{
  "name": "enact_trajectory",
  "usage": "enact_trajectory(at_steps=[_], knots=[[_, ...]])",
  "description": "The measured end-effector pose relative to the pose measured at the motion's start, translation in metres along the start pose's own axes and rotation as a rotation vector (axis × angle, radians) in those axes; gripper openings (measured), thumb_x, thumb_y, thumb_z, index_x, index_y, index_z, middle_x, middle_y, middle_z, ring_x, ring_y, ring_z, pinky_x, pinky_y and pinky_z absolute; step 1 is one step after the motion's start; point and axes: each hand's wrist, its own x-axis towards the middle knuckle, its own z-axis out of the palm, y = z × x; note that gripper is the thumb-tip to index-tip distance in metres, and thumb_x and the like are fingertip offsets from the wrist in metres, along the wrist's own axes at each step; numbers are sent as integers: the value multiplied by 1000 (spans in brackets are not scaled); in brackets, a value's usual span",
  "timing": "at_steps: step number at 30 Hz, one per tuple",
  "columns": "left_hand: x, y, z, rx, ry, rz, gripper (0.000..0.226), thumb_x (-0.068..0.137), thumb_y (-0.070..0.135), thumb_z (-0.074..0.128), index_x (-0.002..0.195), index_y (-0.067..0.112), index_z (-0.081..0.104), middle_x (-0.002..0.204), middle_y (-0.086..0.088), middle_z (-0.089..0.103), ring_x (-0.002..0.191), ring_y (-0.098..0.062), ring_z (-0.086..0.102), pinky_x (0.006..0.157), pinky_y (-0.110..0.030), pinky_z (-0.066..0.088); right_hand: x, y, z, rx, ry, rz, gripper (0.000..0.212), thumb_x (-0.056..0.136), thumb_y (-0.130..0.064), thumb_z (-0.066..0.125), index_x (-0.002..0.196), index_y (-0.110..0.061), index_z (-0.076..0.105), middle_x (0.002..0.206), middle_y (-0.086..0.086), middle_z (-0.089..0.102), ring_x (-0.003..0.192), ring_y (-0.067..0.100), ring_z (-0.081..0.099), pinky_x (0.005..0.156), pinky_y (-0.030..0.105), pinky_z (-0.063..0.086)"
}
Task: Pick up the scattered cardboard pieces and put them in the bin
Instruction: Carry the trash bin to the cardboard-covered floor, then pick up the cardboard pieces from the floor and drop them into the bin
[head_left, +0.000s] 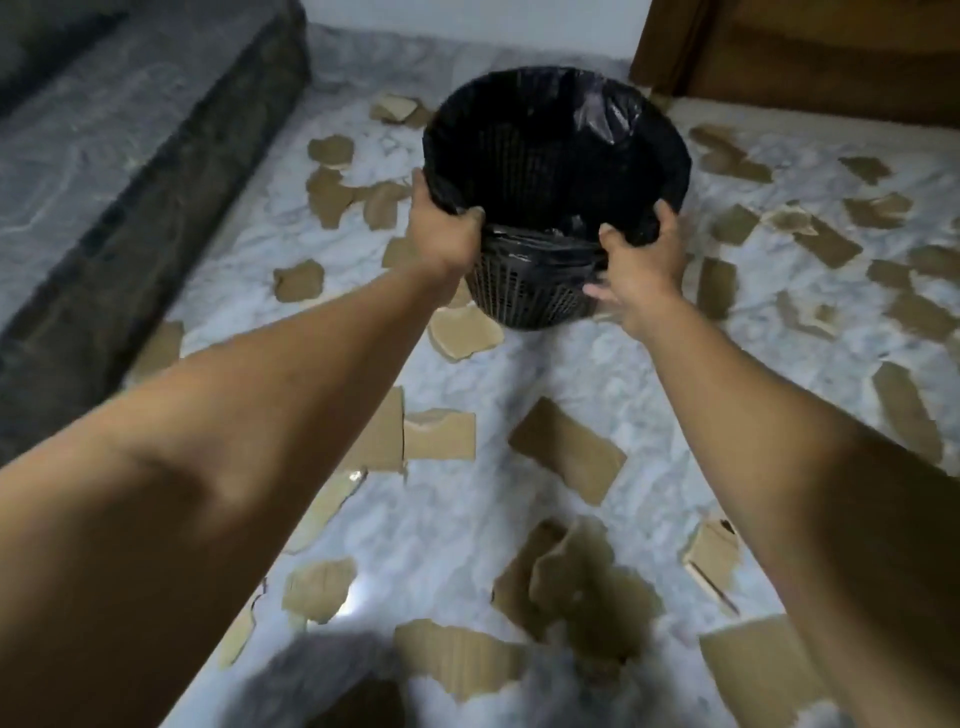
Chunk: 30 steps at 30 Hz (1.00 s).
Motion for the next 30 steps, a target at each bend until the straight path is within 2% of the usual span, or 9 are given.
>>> enact_trajectory(at_steps=[4, 6, 8, 10, 12, 15, 18, 23, 30], knots=[[0, 10, -2, -17, 29, 26, 67, 88, 33, 64, 144, 18, 30, 123, -3, 57, 110, -32, 63, 94, -50, 53, 8, 1, 2, -75, 18, -111, 76, 94, -42, 63, 153, -44, 15, 160, -6, 27, 118, 34, 60, 51, 29, 58], [-26, -2, -5, 25, 53, 57, 66, 92, 38, 60, 146, 15, 30, 132, -6, 57, 114, -29, 61, 98, -44, 51, -4, 14, -2, -176, 78, -176, 78, 93, -55, 55, 156, -36, 14, 160, -2, 28, 130, 29, 52, 71, 24, 59], [-74, -29, -13, 202, -56, 133, 55, 92, 39, 62, 136, 12, 43, 120, -5, 62, 108, -24, 62, 92, -34, 50, -22, 44, -14, -316, 100, -135, 78, 83, -68, 49, 150, -33, 28, 151, 1, 44, 125, 29, 57, 93, 40, 55], [-124, -68, -26, 531, -428, 131, 53, 85, 46, 70, 124, 12, 55, 103, -4, 65, 98, -23, 64, 80, -30, 49, -45, 84, -33, -540, -22, -32, 60, 82, -61, 57, 128, -23, 51, 127, 7, 61, 106, 33, 66, 87, 47, 57], [-177, -101, -35, 904, -869, 89, 64, 72, 60, 76, 114, 14, 64, 100, -2, 67, 94, -19, 63, 76, -28, 48, -77, 123, -56, -923, -362, 45, 28, 86, -41, 69, 95, -17, 57, 100, 6, 63, 89, 29, 64, 71, 31, 52], [-242, -141, -40, 1208, -1237, -18, 82, 47, 72, 82, 110, 22, 64, 103, 3, 68, 91, -18, 64, 83, -32, 54, -125, 170, -89, -1304, -707, 75, 48, 70, -38, 85, 98, -22, 50, 101, 0, 49, 89, 21, 52, 74, 32, 48], [-280, -179, -55, 1404, -1187, 172, 88, 42, 68, 83, 114, 25, 54, 110, 3, 57, 97, -22, 58, 80, -35, 52, -149, 192, -102, -1503, -755, -112, 100, 41, -54, 92, 123, -32, 40, 126, -6, 41, 116, 23, 44, 89, 44, 50], [-292, -204, -79, 1352, -1050, 314, 73, 50, 45, 85, 107, 28, 43, 105, 1, 55, 94, -23, 56, 74, -35, 50, -167, 207, -101, -1691, -731, -410, 97, 52, -42, 94, 127, -31, 33, 127, -2, 48, 116, 26, 50, 82, 47, 51], [-260, -190, -91, 1115, -1081, 60, 41, 66, 32, 84, 103, 25, 65, 100, 0, 68, 91, -22, 65, 75, -28, 52, -148, 184, -84, -1461, -796, -54, 25, 76, -18, 82, 74, -18, 57, 74, 6, 54, 70, 24, 56, 63, 32, 42]])
